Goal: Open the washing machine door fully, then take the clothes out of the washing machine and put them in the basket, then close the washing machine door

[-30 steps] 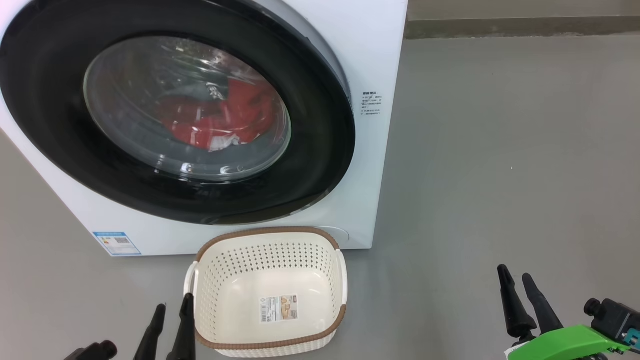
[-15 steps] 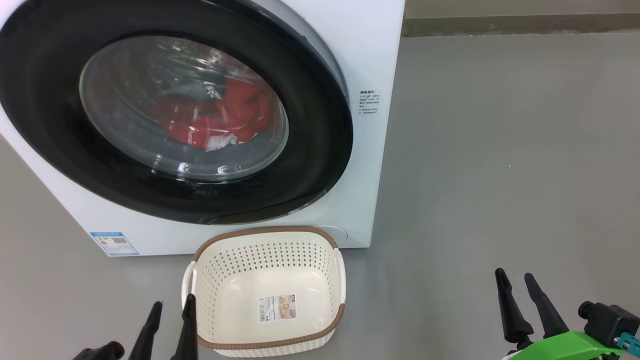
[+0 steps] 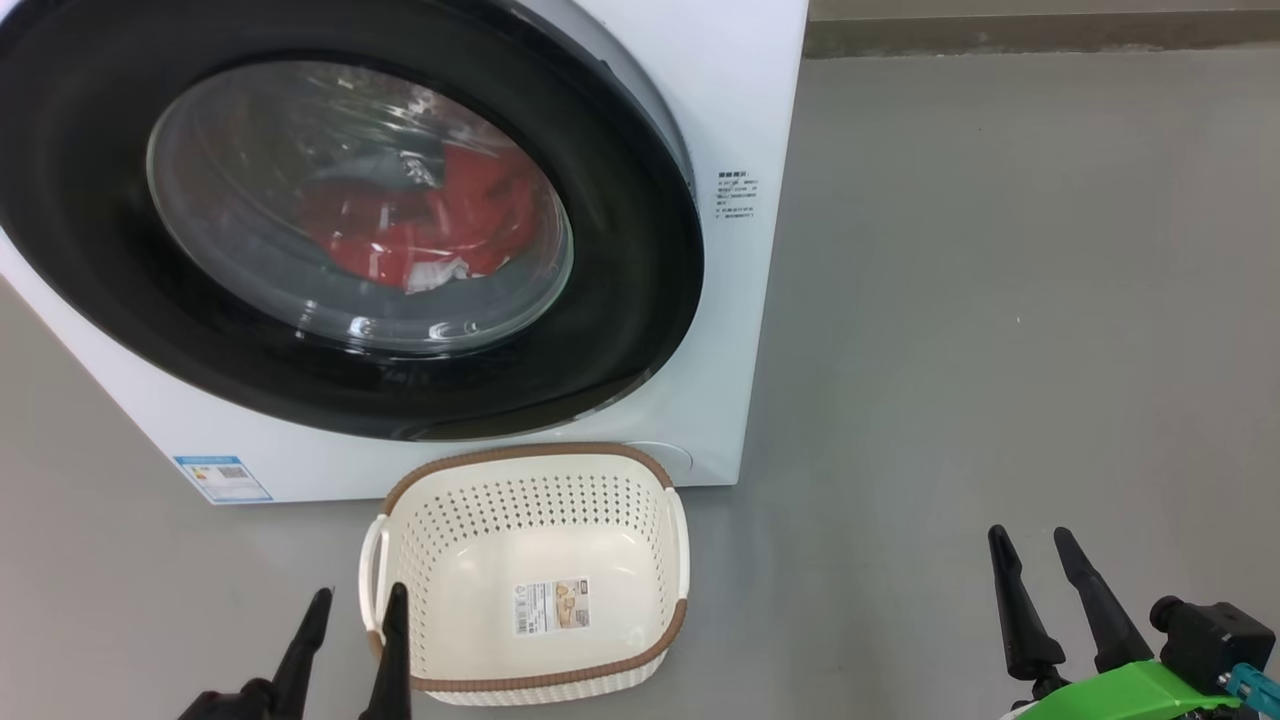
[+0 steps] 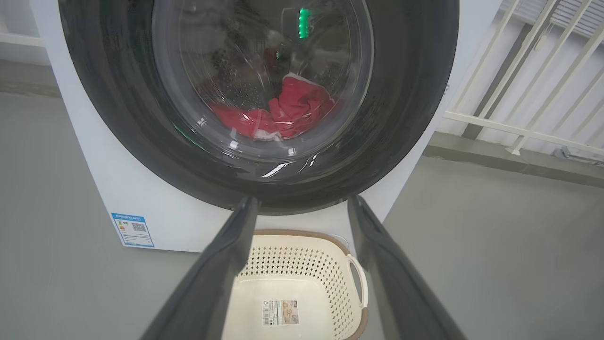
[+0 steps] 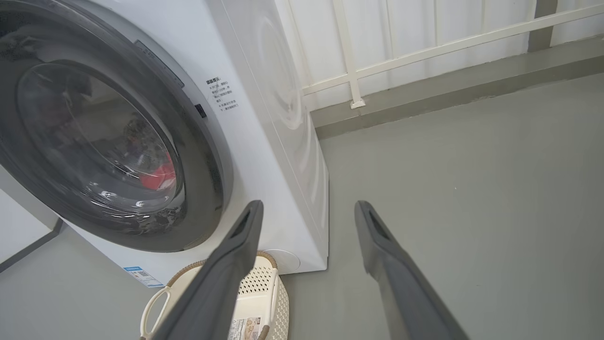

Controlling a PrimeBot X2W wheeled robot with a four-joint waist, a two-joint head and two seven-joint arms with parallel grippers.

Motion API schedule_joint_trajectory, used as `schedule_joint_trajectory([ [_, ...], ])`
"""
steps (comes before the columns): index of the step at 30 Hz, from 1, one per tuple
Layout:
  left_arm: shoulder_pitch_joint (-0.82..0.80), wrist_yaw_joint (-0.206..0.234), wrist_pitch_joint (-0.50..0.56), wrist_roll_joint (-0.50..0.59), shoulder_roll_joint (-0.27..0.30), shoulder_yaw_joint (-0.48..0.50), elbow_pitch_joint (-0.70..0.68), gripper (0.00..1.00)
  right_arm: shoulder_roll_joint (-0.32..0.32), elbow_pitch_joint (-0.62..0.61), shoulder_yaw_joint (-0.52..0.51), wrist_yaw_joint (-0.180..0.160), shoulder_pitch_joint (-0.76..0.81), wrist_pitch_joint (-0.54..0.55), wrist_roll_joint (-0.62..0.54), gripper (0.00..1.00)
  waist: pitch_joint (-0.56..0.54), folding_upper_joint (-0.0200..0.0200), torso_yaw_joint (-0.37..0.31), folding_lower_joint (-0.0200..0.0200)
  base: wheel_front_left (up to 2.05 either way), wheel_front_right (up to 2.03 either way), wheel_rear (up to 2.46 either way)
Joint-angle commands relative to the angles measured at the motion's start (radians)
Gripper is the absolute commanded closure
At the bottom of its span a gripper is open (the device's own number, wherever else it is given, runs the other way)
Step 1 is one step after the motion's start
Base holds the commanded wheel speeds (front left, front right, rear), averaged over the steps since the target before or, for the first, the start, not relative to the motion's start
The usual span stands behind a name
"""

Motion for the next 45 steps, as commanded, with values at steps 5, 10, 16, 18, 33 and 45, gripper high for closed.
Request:
schedule_joint_trajectory([
  [5,-0.008,0.008,-0.029,0.081,0.013,0.024,-0.034,0.00,-0.017,-0.034,0.028,-0.001,0.006,-0.029,-0.072,0.00,0.007,0.0000,-0.001,-0.0001,0.00,0.00,0.00],
  [10,-0.007,0.009,-0.043,0.139,0.014,0.024,-0.038,0.00,-0.019,-0.040,0.027,-0.001,0.008,-0.043,-0.121,0.00,0.011,0.0000,-0.003,-0.0001,0.00,0.00,0.00],
  [16,0.001,0.009,-0.058,0.184,0.014,0.026,-0.041,0.00,-0.020,-0.045,0.029,-0.001,0.018,-0.057,-0.168,0.00,0.007,0.0000,-0.008,-0.0001,0.00,0.00,0.00],
  [18,0.004,0.007,-0.058,0.177,0.014,0.029,-0.038,0.00,-0.020,-0.046,0.029,-0.001,0.021,-0.057,-0.166,0.00,0.005,0.0000,-0.010,-0.0001,0.00,0.00,0.00],
  [33,0.008,0.003,-0.058,0.153,0.014,0.034,-0.029,0.00,-0.020,-0.073,0.027,-0.001,0.026,-0.057,-0.134,0.11,-0.005,0.0000,-0.008,-0.0001,0.00,0.00,0.00],
  [45,-0.022,0.002,-0.058,0.140,0.014,0.016,-0.035,0.00,-0.020,-0.115,0.072,-0.001,-0.185,-0.057,0.234,1.00,0.048,0.0000,0.009,-0.0001,0.00,0.00,0.00],
])
